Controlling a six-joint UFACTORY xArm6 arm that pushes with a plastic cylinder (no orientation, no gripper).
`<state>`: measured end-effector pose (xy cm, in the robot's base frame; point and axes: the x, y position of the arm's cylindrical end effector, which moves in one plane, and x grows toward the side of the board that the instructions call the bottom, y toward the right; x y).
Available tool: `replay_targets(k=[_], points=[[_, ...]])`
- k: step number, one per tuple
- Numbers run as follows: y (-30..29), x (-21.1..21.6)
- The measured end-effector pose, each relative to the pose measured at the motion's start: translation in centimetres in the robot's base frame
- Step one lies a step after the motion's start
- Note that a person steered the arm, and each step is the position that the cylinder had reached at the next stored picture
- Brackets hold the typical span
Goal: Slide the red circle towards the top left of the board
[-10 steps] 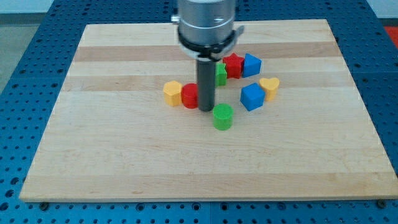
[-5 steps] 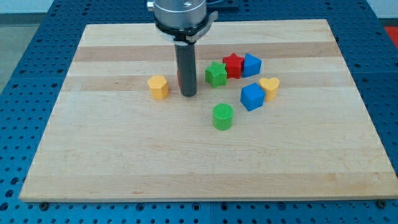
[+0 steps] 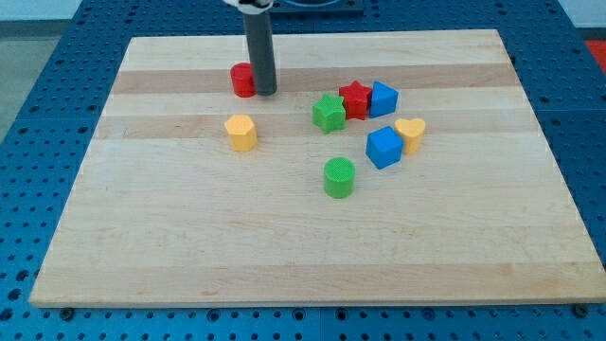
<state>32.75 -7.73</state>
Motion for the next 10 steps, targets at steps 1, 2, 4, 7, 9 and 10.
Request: replay_targets(k=[1, 2, 4, 7, 9, 10], points=[[-2.4, 0.7], [-3.2, -0.5], [-1.7, -1.9], [-1.3, -6.6], [-4.7, -9.1], [-7.8, -9.2]])
